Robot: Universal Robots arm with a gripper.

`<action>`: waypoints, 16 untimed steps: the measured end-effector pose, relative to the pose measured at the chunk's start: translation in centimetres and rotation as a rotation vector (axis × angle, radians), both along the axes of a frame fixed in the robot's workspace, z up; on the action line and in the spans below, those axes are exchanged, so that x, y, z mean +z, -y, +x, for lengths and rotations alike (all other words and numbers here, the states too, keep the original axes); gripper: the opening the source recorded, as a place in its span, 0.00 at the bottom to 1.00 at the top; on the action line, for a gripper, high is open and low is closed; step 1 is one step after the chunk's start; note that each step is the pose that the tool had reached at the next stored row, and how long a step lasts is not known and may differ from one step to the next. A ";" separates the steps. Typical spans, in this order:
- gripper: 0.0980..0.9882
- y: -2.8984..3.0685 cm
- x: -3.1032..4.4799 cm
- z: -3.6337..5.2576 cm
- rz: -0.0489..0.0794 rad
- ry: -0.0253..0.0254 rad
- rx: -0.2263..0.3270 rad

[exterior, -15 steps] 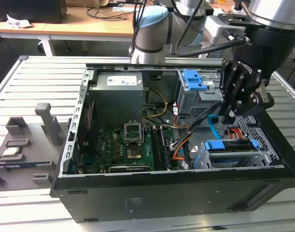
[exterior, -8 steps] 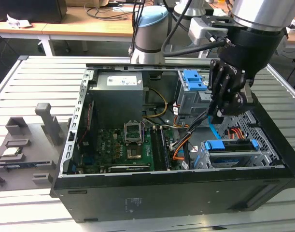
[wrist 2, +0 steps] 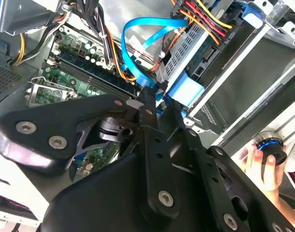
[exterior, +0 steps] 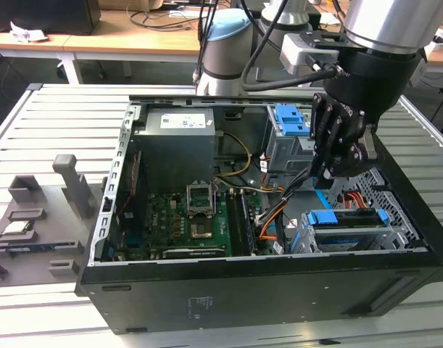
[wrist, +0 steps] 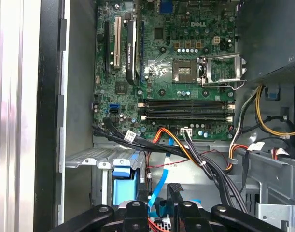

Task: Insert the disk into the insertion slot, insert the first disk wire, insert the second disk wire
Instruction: 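Insert the second disk wire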

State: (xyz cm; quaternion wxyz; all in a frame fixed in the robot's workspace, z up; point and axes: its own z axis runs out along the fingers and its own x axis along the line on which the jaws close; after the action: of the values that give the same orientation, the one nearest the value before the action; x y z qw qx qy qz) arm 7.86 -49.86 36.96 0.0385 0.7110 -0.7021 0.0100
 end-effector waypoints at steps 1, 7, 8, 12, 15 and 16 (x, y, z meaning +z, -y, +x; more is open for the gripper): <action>0.21 0.00 0.00 0.00 0.000 0.0000 0.000; 0.05 0.17 -0.02 -0.01 0.000 0.0001 0.000; 0.05 0.68 0.00 0.02 -0.001 0.0000 0.000; 0.05 1.81 -0.27 0.34 0.000 -0.0004 -0.002; 0.05 2.32 -0.46 0.70 0.000 -0.0009 -0.004; 0.05 2.59 -0.55 0.91 0.000 -0.0013 -0.004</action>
State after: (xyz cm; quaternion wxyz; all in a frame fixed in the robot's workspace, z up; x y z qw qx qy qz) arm 8.77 -52.44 36.41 0.0391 0.7095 -0.7036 0.0096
